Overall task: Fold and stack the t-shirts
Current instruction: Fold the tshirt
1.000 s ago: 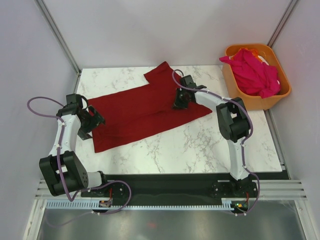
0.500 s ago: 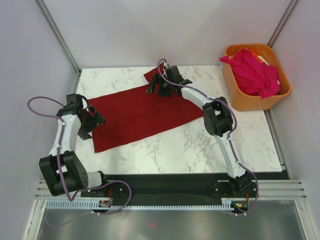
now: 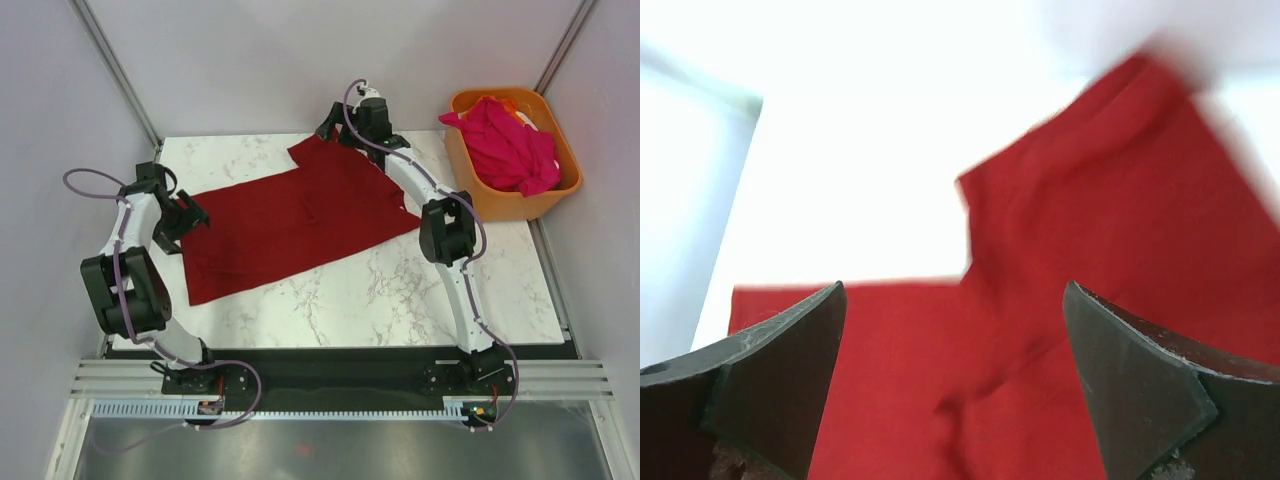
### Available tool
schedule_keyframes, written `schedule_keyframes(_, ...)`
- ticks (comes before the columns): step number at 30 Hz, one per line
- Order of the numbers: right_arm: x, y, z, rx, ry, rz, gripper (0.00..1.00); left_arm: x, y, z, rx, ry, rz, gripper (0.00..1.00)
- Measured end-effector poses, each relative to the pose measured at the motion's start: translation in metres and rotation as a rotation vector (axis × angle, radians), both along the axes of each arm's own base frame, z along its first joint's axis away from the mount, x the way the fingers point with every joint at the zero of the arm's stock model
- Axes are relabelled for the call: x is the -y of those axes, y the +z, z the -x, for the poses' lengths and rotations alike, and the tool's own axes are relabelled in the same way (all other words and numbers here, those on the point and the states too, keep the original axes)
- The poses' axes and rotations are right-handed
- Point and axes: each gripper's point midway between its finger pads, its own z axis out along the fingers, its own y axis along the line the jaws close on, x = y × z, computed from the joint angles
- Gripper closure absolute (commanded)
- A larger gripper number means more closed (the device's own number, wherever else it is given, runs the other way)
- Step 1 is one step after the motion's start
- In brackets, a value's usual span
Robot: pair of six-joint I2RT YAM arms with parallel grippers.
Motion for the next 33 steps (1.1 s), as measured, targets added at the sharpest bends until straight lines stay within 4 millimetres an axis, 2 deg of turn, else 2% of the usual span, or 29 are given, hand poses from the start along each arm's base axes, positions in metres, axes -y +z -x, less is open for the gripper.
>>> schedule_keyframes(1, 0.014, 0.008, -0.012, 0.031, -0.034, -0.003, 0.02, -0.001, -0.002, -0.007, -0.001, 0.002, 0.003, 0.07)
schedule_keyframes(3, 0.039, 0.01, -0.027, 0.048, -0.089, 0.004, 0.02, -0.003, -0.01, -0.016, -0.01, 0.008, 0.007, 0.07)
schedule_keyframes(6, 0.084, -0.013, -0.037, 0.019, -0.182, 0.048, 0.02, -0.002, -0.015, -0.011, -0.032, 0.021, 0.015, 0.06)
schedule_keyframes(8, 0.117, -0.046, -0.025, -0.059, -0.238, 0.12, 0.02, 0.0, -0.015, -0.004, -0.032, 0.029, 0.015, 0.04)
schedule_keyframes(10, 0.142, -0.073, 0.001, -0.145, -0.281, 0.201, 0.02, 0.005, -0.011, 0.012, -0.023, 0.046, 0.015, 0.0)
schedule_keyframes(12, 0.158, -0.082, 0.032, -0.209, -0.303, 0.264, 0.02, 0.012, -0.001, 0.033, 0.0, 0.071, 0.018, 0.0)
schedule_keyframes(14, 0.169, -0.073, 0.07, -0.255, -0.326, 0.314, 0.02, 0.019, 0.009, 0.049, 0.035, 0.091, 0.028, 0.0)
schedule_keyframes(16, 0.18, -0.044, 0.105, -0.241, -0.361, 0.33, 0.03, 0.028, 0.011, 0.063, 0.062, 0.11, 0.06, 0.0)
schedule_keyframes(18, 0.189, -0.012, 0.134, -0.201, -0.393, 0.316, 0.07, 0.036, 0.001, 0.076, 0.046, 0.129, 0.093, 0.0)
schedule_keyframes(20, 0.199, 0.01, 0.158, -0.168, -0.422, 0.295, 0.12, 0.043, -0.018, 0.095, -0.01, 0.152, 0.12, 0.0)
schedule_keyframes(22, 0.208, 0.01, 0.172, -0.17, -0.449, 0.288, 0.13, 0.049, -0.034, 0.112, -0.061, 0.173, 0.142, 0.0)
schedule_keyframes(23, 0.213, 0.002, 0.177, -0.188, -0.458, 0.295, 0.13, 0.052, -0.04, 0.119, -0.079, 0.18, 0.153, 0.0)
schedule_keyframes(26, 0.224, -0.041, 0.191, -0.296, -0.466, 0.334, 0.13, 0.057, -0.049, 0.129, -0.107, 0.191, 0.173, 0.0)
schedule_keyframes(29, 0.23, -0.084, 0.198, -0.417, -0.459, 0.367, 0.13, 0.058, -0.05, 0.129, -0.105, 0.189, 0.179, 0.0)
schedule_keyframes(33, 0.238, -0.121, 0.204, -0.519, -0.453, 0.383, 0.15, 0.057, -0.045, 0.123, -0.062, 0.191, 0.173, 0.0)
